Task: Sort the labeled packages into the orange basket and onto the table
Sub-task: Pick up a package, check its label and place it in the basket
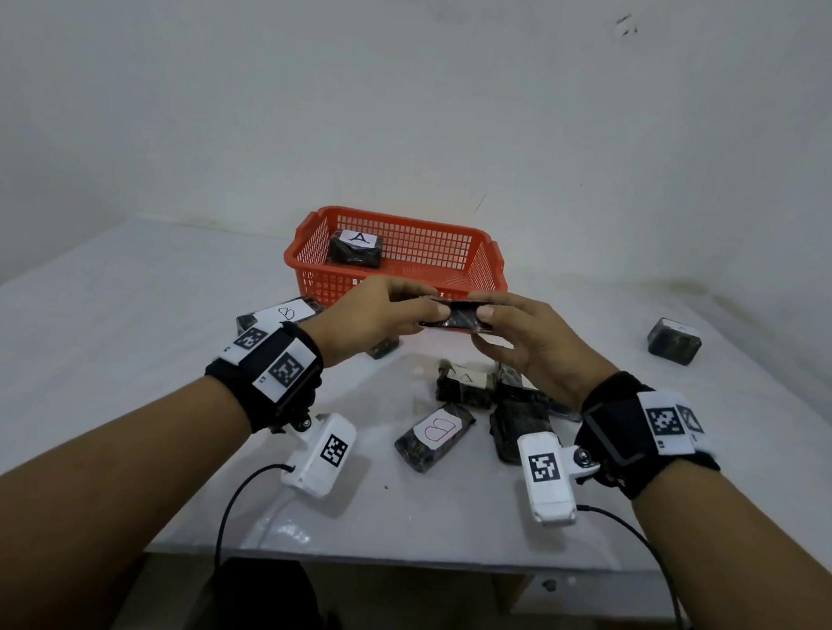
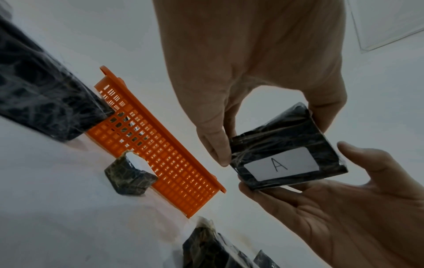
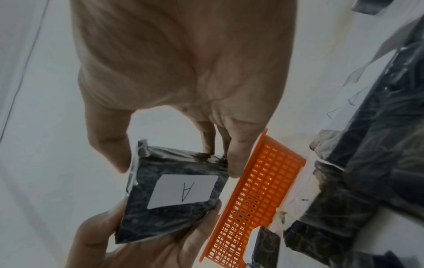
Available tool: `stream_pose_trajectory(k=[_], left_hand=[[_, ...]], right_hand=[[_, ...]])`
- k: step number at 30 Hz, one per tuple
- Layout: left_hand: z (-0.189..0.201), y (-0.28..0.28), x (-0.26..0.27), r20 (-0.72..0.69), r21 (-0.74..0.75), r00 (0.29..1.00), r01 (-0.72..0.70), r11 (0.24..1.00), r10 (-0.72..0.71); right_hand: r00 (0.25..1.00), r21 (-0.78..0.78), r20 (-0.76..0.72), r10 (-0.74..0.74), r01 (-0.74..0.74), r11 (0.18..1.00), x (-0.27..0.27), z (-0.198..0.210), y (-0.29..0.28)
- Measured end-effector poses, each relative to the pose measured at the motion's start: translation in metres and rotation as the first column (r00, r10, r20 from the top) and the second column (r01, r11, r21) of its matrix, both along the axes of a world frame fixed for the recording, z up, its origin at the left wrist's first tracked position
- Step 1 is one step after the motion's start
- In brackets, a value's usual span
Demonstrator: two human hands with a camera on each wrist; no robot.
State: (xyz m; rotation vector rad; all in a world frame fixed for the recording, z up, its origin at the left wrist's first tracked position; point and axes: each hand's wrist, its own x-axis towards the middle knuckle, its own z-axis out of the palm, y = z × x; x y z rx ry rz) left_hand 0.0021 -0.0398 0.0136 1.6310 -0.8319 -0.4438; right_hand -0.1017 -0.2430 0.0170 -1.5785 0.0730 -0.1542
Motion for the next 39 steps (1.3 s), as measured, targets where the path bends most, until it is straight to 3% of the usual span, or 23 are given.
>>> stream_pose_trajectory(k=[4,9,12,16,19,21,24,27,30,39], left_hand=[[0.002,0.002,0.001,-0.033,0.035,0.998,0.062,0.997,-0.061],[0.004,-0.004,0.002,0.013,0.081,1.000,-0.003,0.997,0.002],[0.008,-0.008,0.007,0.006,0.121,0.999,-0.054,0.991,0.053],[0.017,-0.013,0.022,-0.003,0.113,0.994,-0.105,0.988,0.106],[0.029,-0.017,0.029,0.010,0.214,0.998,-0.069,0.974,0.069],[0.034,-0.022,0.035,-0.018,0.292,0.997,-0.061,0.954,0.069],[0.035,-0.028,0.051,-0.106,0.232,0.989,-0.077,0.970,0.104],[0.031,-0.036,0.075,-0.153,0.102,0.966,-0.192,0.976,0.206],[0.030,-0.043,0.097,-0.130,0.094,0.943,-0.296,0.950,0.307],[0.039,-0.077,0.203,-0.034,0.193,0.876,-0.467,0.863,0.481]], right_hand=[[0.999,-0.052,0.021,-0.047,0.048,0.997,0.002,0.000,-0.002],[0.993,-0.112,-0.118,0.030,-0.044,0.993,0.002,0.005,-0.004],[0.998,-0.244,-0.067,0.019,-0.035,0.969,0.005,0.013,-0.012],[0.996,-0.559,0.092,-0.015,0.064,0.827,0.014,0.022,-0.014],[0.971,-0.669,0.231,-0.066,0.208,0.714,0.026,0.025,-0.013],[0.947,-0.669,0.308,-0.093,0.285,0.686,0.038,0.028,-0.013],[0.924,-0.621,0.334,-0.184,0.363,0.695,0.061,0.030,-0.018],[0.931,-0.469,0.222,-0.289,0.362,0.805,0.086,0.032,-0.022],[0.946,-0.298,0.086,-0.311,0.322,0.899,0.110,0.034,-0.020],[0.925,-0.222,-0.041,-0.377,0.360,0.906,0.209,0.033,-0.047]])
